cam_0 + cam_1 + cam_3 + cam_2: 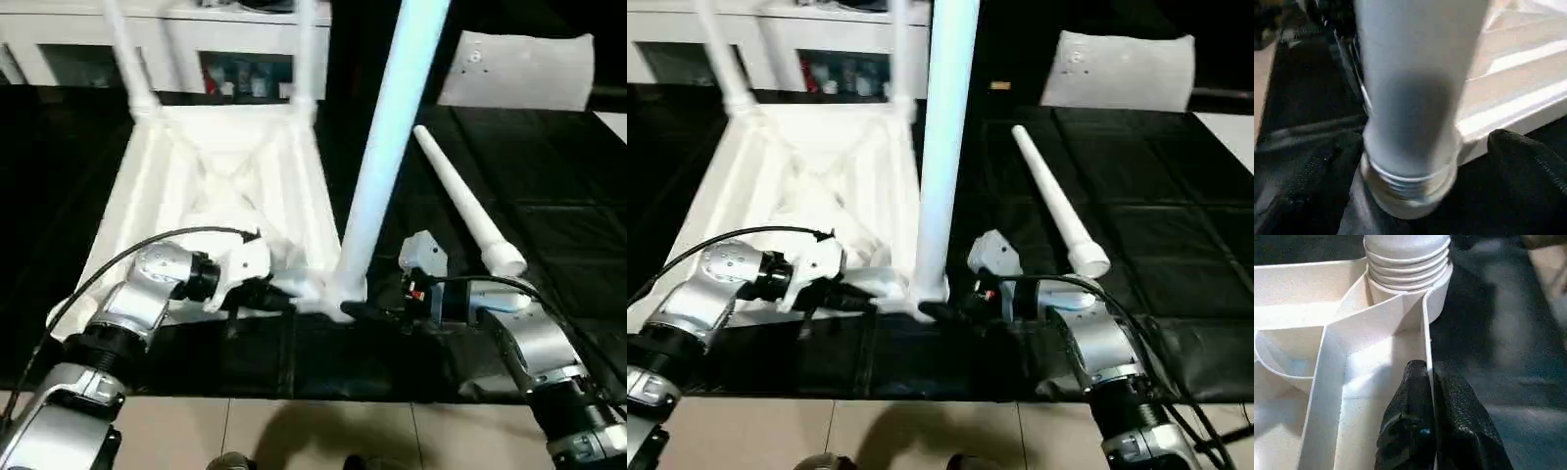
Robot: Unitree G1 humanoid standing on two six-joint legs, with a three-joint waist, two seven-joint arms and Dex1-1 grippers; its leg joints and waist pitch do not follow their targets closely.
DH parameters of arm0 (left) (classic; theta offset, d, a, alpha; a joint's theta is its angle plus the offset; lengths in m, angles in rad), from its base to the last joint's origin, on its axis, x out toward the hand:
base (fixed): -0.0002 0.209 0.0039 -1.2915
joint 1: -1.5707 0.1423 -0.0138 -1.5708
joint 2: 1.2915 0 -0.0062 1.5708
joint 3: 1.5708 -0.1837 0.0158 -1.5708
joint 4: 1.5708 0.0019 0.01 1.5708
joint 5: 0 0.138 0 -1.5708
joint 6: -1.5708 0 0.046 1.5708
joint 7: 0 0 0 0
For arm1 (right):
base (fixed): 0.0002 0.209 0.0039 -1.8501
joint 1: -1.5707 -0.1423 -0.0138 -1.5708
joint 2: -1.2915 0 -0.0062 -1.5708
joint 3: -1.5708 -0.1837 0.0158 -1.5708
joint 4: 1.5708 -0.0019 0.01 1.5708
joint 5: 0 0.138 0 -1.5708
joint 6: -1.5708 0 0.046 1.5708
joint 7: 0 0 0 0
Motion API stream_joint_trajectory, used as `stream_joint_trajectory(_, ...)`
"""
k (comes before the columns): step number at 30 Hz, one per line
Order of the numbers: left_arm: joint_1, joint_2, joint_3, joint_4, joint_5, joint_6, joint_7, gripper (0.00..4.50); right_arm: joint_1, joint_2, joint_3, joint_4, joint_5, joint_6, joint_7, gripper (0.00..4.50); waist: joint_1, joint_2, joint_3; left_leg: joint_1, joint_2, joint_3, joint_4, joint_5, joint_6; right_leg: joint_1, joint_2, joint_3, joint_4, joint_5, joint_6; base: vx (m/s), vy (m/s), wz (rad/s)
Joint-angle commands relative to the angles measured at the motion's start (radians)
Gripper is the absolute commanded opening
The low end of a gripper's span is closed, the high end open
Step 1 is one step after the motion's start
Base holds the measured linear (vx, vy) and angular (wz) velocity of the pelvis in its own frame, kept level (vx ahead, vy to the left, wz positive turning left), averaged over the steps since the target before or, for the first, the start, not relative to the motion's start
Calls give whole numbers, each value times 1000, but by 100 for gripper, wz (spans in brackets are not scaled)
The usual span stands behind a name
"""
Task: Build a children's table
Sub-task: Rotate leg to tighten
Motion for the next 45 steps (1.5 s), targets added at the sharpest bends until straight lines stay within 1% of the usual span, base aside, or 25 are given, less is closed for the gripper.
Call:
stream_joint_trajectory(1,-10,-2,-65,-13,14,-35,-89,0,-22,-10,13,10,-8,-21,37,447,-2,-1,-74,11,41,0,-54,-180,61,55,-75,49,-54,-239,-211,0,0,0)
stream_joint_trajectory(2,-12,-1,-72,-10,16,-45,-101,0,-25,-11,16,15,-4,-28,52,447,0,-1,-75,11,42,0,-54,-181,61,56,-76,48,-53,-238,-211,0,0,0)
stream_joint_trajectory(3,-16,-2,-77,-3,18,-59,-113,0,-30,-12,18,22,2,-33,66,431,2,-5,-72,10,42,1,-54,-184,61,55,-75,49,-54,-244,-209,0,0,0)
stream_joint_trajectory(6,-32,0,-97,26,35,-104,-138,0,-45,-18,34,47,8,-50,110,420,11,-4,-71,11,42,1,-54,-191,59,54,-76,48,-57,-274,-193,0,0,0)
stream_joint_trajectory(8,-39,-1,-101,36,40,-116,-139,0,-48,-18,37,54,8,-57,116,392,16,-4,-72,14,42,1,-54,-191,56,52,-76,49,-57,-275,-192,0,0,0)
stream_joint_trajectory(9,-43,-1,-103,41,41,-119,-141,0,-50,-17,39,56,8,-58,121,392,16,-4,-71,12,41,1,-54,-191,56,53,-75,48,-57,-275,-191,0,0,0)
stream_joint_trajectory(12,-57,-6,-104,55,43,-128,-146,0,-52,-18,52,59,2,-72,138,354,17,-5,-72,13,41,-1,-54,-193,52,54,-76,47,-55,-277,-191,0,0,0)
stream_joint_trajectory(15,-71,-9,-110,68,43,-141,-157,0,-56,-11,58,70,-5,-89,148,341,18,-4,-71,12,41,0,-54,-192,52,54,-76,48,-56,-272,-192,0,0,0)
stream_joint_trajectory(18,-82,-11,-114,86,42,-158,-165,0,-62,-7,62,80,-1,-96,160,305,19,-4,-72,11,40,0,-53,-187,54,56,-75,47,-55,-264,-194,0,0,0)
stream_joint_trajectory(20,-89,-13,-116,99,42,-167,-170,0,-66,-4,65,83,1,-99,166,300,20,-3,-73,11,40,-1,-53,-184,55,56,-76,47,-54,-256,-196,0,0,0)
stream_joint_trajectory(21,-89,-12,-116,100,42,-167,-170,0,-66,-3,65,83,1,-99,166,285,19,-3,-73,11,40,-1,-53,-181,56,57,-75,46,-53,-249,-199,0,0,0)
stream_joint_trajectory(25,-91,-12,-117,104,42,-164,-167,0,-63,2,66,81,8,-91,169,277,20,-3,-72,11,41,-1,-54,-191,53,57,-75,46,-54,-261,-199,0,0,0)
stream_joint_trajectory(28,-81,-16,-94,88,27,-100,-122,0,-37,22,52,46,49,-38,158,274,19,0,-69,12,42,-1,-56,-200,50,55,-75,46,-56,-272,-198,0,0,0)
stream_joint_trajectory(29,-71,-20,-77,72,26,-61,-71,0,-21,41,34,26,74,4,129,274,19,2,-69,13,43,-2,-56,-201,48,56,-75,47,-56,-268,-199,0,0,0)
stream_joint_trajectory(31,-63,-25,-66,59,25,-33,-36,0,-13,55,22,16,87,31,101,272,19,0,-67,12,42,-3,-57,-212,45,56,-76,45,-58,-285,-198,0,0,0)
stream_joint_trajectory(34,-18,-72,-15,-32,0,97,104,0,15,134,-12,-9,88,97,-63,272,11,-1,-61,14,40,-5,-61,-249,24,53,-78,45,-68,-374,-175,0,0,0)
stream_joint_trajectory(35,-4,-88,-4,-64,-7,138,143,0,24,161,-20,-17,88,111,-109,272,6,0,-60,16,43,-9,-65,-257,8,51,-80,46,-66,-392,-173,0,0,0)
stream_joint_trajectory(36,19,-146,19,-123,2,221,265,0,36,240,-41,-27,81,141,-237,272,0,-7,-57,18,37,-8,-63,-284,4,48,-79,43,-78,-466,-149,0,0,0)
stream_joint_trajectory(37,19,-146,19,-123,2,221,265,0,36,240,-41,-27,81,141,-237,272,-5,-5,-58,18,40,-12,-66,-282,-3,50,-81,44,-75,-472,-147,0,0,0)
stream_joint_trajectory(38,30,-186,30,-147,13,259,340,0,39,287,-49,-29,77,157,-303,272,-18,-5,-57,14,36,-14,-66,-284,-6,50,-79,40,-81,-497,-131,0,0,0)
stream_joint_trajectory(40,39,-231,40,-166,22,293,417,0,41,333,-52,-35,70,178,-365,272,-34,-10,-57,12,30,-13,-63,-288,3,48,-76,38,-89,-516,-116,0,0,0)
stream_joint_trajectory(41,39,-257,44,-168,30,306,459,0,36,358,-50,-25,56,176,-403,272,-40,-8,-57,9,28,-12,-61,-282,15,48,-76,40,-91,-521,-109,0,0,0)
stream_joint_trajectory(42,40,-288,49,-174,40,327,512,0,30,389,-48,-15,37,175,-454,272,-46,-9,-54,12,27,-9,-59,-284,20,39,-72,41,-96,-534,-102,0,0,0)
stream_joint_trajectory(43,33,-342,55,-166,55,345,600,0,17,440,-45,6,12,180,-530,272,-48,-12,-54,14,21,-9,-56,-285,25,38,-73,38,-100,-573,-87,0,0,0)
stream_joint_trajectory(45,28,-383,61,-165,68,363,672,0,4,480,-42,21,-16,185,-600,272,-51,-12,-54,12,22,-10,-57,-280,23,38,-72,37,-102,-587,-77,0,0,0)
